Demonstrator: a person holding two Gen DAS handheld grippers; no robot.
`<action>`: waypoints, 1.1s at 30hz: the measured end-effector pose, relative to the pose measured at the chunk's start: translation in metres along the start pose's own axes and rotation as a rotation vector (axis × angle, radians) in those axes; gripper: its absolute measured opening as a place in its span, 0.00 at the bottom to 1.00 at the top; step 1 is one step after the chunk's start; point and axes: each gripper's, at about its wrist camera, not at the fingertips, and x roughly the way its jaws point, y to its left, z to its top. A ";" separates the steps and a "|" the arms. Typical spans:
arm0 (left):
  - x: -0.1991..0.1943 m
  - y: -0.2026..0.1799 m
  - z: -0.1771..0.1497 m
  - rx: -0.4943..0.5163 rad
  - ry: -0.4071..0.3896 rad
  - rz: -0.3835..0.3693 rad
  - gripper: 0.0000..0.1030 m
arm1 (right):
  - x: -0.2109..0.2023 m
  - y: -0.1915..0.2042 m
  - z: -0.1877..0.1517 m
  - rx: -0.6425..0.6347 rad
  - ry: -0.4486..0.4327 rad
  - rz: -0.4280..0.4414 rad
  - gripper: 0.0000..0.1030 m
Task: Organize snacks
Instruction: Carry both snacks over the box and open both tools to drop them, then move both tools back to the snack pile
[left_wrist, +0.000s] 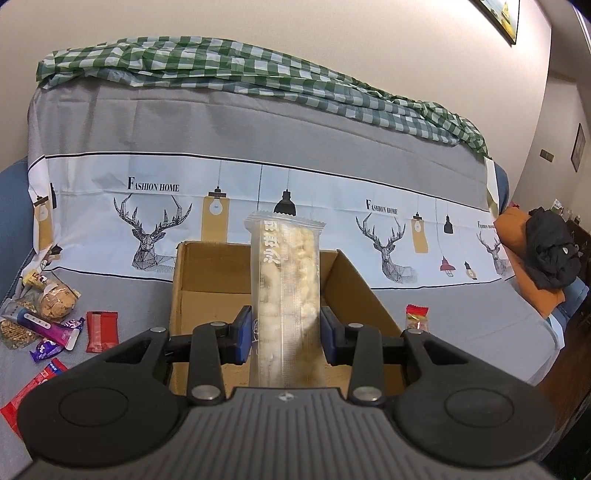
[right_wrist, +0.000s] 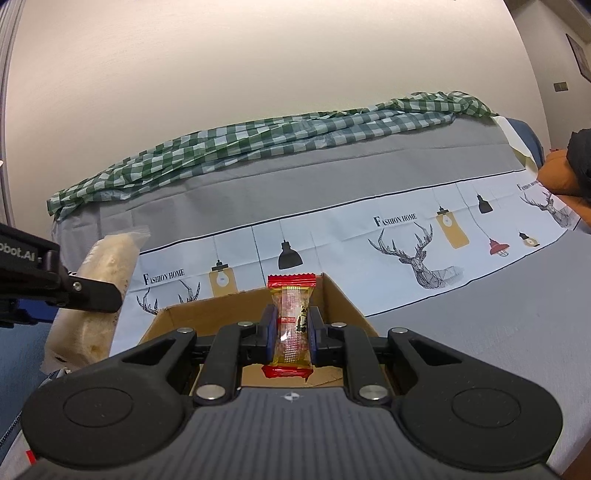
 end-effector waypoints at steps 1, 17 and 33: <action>0.001 0.000 0.000 0.002 0.000 -0.001 0.40 | 0.000 0.000 0.000 -0.002 -0.001 0.001 0.17; 0.009 -0.003 0.013 0.024 0.003 -0.039 0.71 | 0.002 0.004 -0.001 -0.021 0.016 -0.001 0.40; -0.018 0.123 -0.064 0.115 0.076 -0.039 0.23 | 0.009 0.021 -0.012 -0.074 0.075 0.015 0.50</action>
